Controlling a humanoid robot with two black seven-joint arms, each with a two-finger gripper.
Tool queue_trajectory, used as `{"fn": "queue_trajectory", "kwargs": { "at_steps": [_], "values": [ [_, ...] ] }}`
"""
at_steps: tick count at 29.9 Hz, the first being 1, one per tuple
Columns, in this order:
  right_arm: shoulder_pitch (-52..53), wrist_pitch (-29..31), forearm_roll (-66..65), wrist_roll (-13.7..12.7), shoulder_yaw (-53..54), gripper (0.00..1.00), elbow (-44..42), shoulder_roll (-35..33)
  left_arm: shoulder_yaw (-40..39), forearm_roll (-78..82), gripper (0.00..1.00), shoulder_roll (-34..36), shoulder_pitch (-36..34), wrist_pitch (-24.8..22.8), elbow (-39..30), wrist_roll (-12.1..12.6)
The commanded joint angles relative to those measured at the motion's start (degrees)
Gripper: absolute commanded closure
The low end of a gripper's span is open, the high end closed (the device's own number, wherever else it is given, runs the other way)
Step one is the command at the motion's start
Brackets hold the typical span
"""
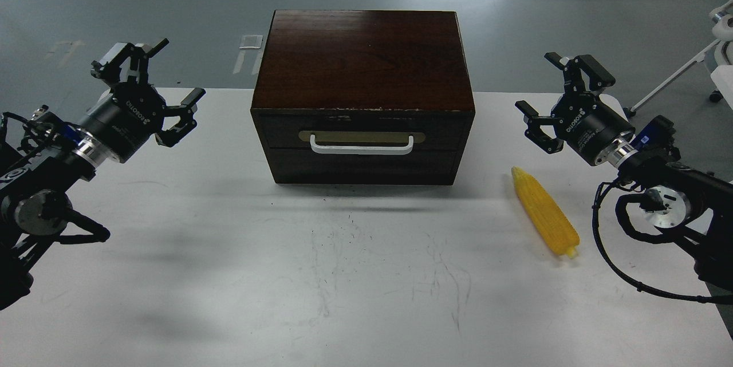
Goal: Put corn in drawer with both arms
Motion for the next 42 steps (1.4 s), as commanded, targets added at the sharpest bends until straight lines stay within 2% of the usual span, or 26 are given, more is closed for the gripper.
{"fn": "queue_trajectory", "kwargs": {
  "at_steps": [1, 13, 18, 21, 22, 24, 27, 31, 34, 37, 42],
  "values": [
    [0.0, 0.0, 0.0, 0.0, 0.0, 0.0, 0.0, 0.0, -0.1, 0.0, 0.01, 0.3, 0.4, 0.0, 0.0, 0.0],
    [0.3, -0.1, 0.2, 0.0, 0.1, 0.0, 0.0, -0.4, -0.2, 0.1, 0.01, 1.1, -0.2, 0.0, 0.8, -0.1],
    [0.5, -0.2, 0.2, 0.0, 0.3, 0.0, 0.0, -0.6, -0.1, 4.3, 0.01, 3.9, -5.6, 0.0, 0.1, -0.6],
    [0.5, -0.6, 0.0, 0.0, 0.4, 0.0, 0.0, -0.8, -0.2, 13.8, 0.01, 5.5, -10.0, 0.0, -1.1, -2.9],
    [0.5, -0.6, 0.0, 0.0, 0.4, 0.0, 0.0, -0.8, -0.1, 19.0, 0.01, 6.4, -13.1, 0.0, -2.5, -4.8],
    [0.5, -0.7, 0.0, 0.0, 0.6, 0.0, 0.0, -0.9, 0.1, 26.4, 0.01, 7.5, -16.9, 0.0, -5.2, -6.7],
    [0.5, -0.8, 0.2, 0.0, 0.7, 0.0, 0.0, -0.9, 0.1, 36.2, 0.01, 7.7, -20.2, 0.0, -11.4, -7.2],
    [0.6, -0.9, 0.2, 0.0, 0.8, 0.0, 0.1, -1.0, 0.7, 53.5, 0.01, 7.1, -23.9, 0.0, -25.4, -7.3],
    [0.6, -1.4, 0.2, 0.0, 0.8, 0.0, 0.2, -1.7, 2.4, 62.6, 0.01, 5.6, -25.8, 0.0, -30.4, -7.3],
    [0.5, -1.5, 0.2, 0.0, 0.8, 0.0, 0.4, -2.1, 9.6, 73.8, 0.01, 0.0, -32.2, 0.0, -31.3, -7.4],
    [0.5, -1.5, 0.2, 0.0, 0.9, 0.0, 0.4, -2.5, 19.9, 89.0, 0.01, -5.6, -39.3, 0.0, -30.2, -8.2]
  ]
}}
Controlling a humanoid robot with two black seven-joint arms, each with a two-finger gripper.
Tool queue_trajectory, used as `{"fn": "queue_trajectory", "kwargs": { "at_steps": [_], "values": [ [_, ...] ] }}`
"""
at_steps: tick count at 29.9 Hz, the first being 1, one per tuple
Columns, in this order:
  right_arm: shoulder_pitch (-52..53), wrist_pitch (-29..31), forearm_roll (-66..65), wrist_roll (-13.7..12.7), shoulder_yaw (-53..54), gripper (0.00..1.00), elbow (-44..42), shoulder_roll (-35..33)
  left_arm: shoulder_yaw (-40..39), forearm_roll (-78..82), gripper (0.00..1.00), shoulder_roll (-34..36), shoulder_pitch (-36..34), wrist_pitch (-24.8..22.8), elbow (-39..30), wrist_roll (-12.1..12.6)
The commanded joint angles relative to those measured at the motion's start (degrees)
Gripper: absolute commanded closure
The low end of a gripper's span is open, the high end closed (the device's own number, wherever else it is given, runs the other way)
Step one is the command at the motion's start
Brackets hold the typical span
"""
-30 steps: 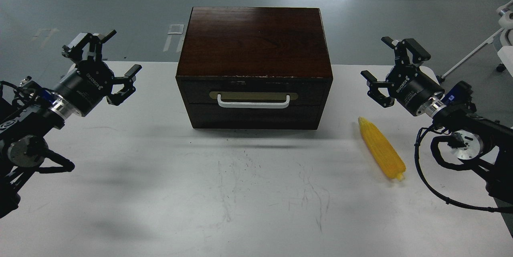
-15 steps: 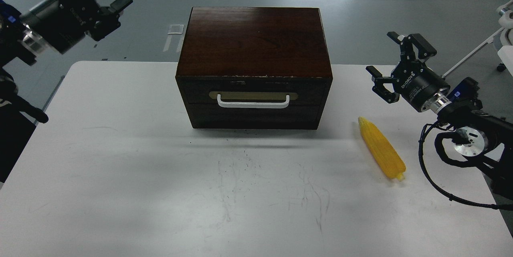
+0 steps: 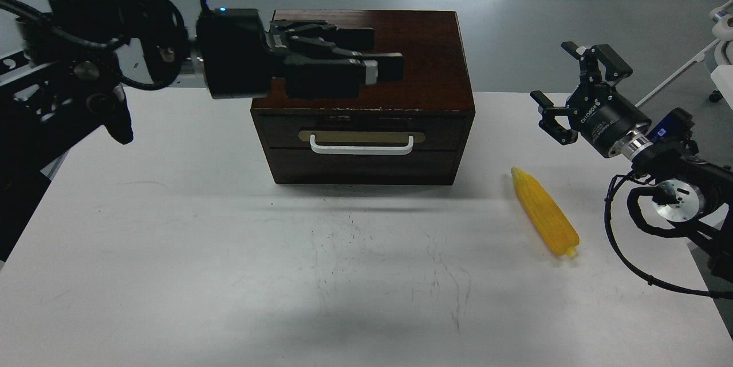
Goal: Put corn in drawer with both arms
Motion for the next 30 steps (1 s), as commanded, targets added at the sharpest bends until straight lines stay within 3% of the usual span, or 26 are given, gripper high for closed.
{"fn": "queue_trajectory", "kwargs": {
  "at_steps": [1, 12, 30],
  "values": [
    [-0.2, 0.0, 0.0, 0.0, 0.2, 0.0, 0.0, -0.8, 8.1, 12.7, 0.01, -5.0, -5.2, 0.0, 1.4, -0.3],
    [-0.4, -0.1, 0.0, 0.0, 0.3, 0.0, 0.2, -1.2, 21.8, 26.2, 0.01, -12.4, -10.2, 0.0, 9.5, -0.3],
    [-0.7, -0.1, 0.0, 0.0, 0.3, 0.0, 0.4, -2.0, 26.0, 29.5, 0.01, -14.5, -10.1, 0.0, 18.2, -0.3]
  ]
}}
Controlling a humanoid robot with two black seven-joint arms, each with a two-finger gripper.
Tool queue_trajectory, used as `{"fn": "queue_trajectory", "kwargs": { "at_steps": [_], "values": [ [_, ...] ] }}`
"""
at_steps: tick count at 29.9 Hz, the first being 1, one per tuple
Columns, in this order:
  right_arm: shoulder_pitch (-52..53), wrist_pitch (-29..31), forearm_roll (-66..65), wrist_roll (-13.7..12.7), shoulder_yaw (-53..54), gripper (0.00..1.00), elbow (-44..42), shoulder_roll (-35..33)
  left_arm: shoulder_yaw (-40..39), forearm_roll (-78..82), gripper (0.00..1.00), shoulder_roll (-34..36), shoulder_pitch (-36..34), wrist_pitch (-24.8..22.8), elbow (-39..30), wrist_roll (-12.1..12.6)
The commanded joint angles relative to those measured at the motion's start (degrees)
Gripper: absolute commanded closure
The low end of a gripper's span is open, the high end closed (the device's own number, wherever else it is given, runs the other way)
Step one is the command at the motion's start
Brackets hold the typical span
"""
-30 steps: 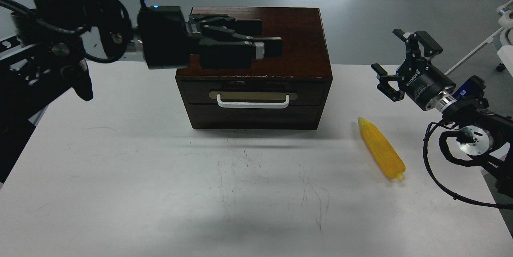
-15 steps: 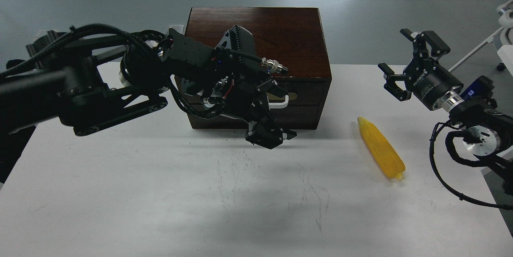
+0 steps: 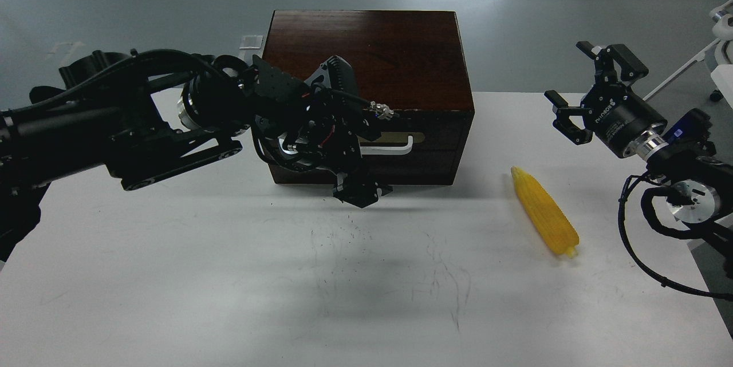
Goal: Put corn in drawer with both arms
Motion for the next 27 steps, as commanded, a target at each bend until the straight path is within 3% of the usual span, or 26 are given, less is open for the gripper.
{"fn": "queue_trajectory", "kwargs": {
  "at_steps": [1, 27],
  "values": [
    [0.0, 0.0, 0.0, 0.0, 0.0, 0.0, -0.1, 0.0, 0.0, 0.0, 0.01, -0.9, 0.1, 0.0, 1.7, 0.0],
    [-0.1, 0.0, -0.1, 0.0, 0.0, 0.0, -0.1, 0.0, 1.8, -0.1, 0.01, -3.3, 0.7, 0.0, 5.9, 0.0]
  ]
}}
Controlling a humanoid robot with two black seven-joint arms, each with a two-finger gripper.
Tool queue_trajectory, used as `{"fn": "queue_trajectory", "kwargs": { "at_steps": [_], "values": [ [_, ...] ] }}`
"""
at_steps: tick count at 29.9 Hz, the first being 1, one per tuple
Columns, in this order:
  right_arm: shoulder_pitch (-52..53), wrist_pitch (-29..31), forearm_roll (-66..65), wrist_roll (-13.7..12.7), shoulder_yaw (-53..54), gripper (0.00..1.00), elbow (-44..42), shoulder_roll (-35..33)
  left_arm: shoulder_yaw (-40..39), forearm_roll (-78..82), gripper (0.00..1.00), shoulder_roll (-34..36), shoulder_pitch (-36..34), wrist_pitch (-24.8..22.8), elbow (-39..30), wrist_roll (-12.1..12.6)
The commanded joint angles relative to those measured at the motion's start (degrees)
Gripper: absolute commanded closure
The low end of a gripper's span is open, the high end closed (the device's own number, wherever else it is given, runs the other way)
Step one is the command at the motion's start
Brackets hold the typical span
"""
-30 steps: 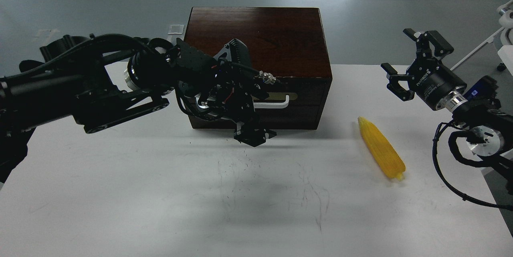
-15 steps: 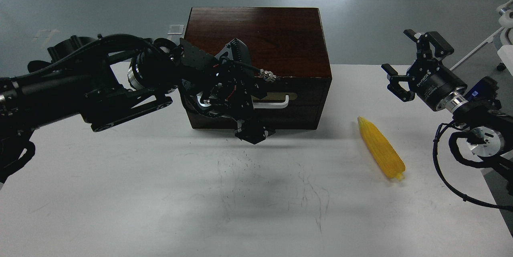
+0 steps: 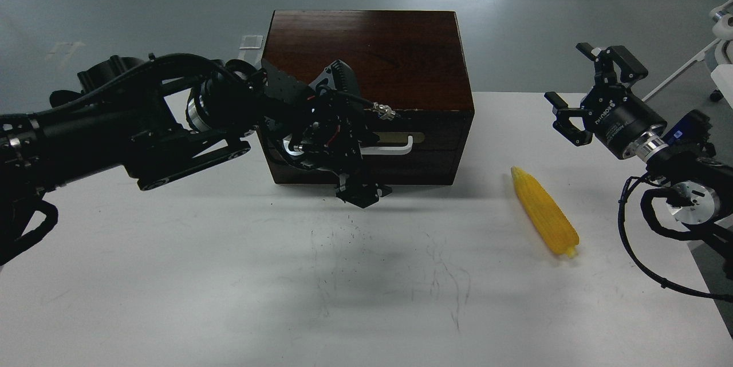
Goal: Put corn in drawer with both arms
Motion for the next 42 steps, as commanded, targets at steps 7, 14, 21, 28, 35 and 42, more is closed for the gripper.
{"fn": "queue_trajectory", "kwargs": {
  "at_steps": [7, 14, 21, 28, 35, 42],
  "values": [
    [0.0, 0.1, 0.1, 0.0, 0.0, 0.0, 0.0, -0.1, 1.0, -0.1, 0.01, -0.3, 0.0, 0.0, 0.5, 0.0],
    [0.0, 0.1, 0.0, 0.0, 0.0, 0.0, 0.0, -0.1, 1.2, -0.2, 0.01, -0.3, 0.2, 0.0, -0.4, 0.0],
    [0.0, 0.1, 0.0, 0.0, 0.0, 0.0, -0.1, -0.1, 1.2, -0.2, 0.01, -0.2, -0.1, 0.0, -2.5, 0.0],
    [-0.1, 0.0, 0.1, 0.0, 0.0, 0.0, -0.1, -0.1, 2.6, -0.4, 0.01, 0.2, -0.6, 0.0, -6.0, 0.0],
    [-0.8, 0.0, 0.1, 0.0, 0.0, 0.0, 0.0, -0.1, 4.1, -0.6, 0.01, 1.3, -1.4, 0.0, -10.6, 0.0],
    [-0.9, 0.1, 0.0, 0.0, 0.1, 0.0, 0.0, -0.1, 4.2, -0.9, 0.01, 2.8, -2.3, 0.0, -15.5, 0.0]
  ]
}}
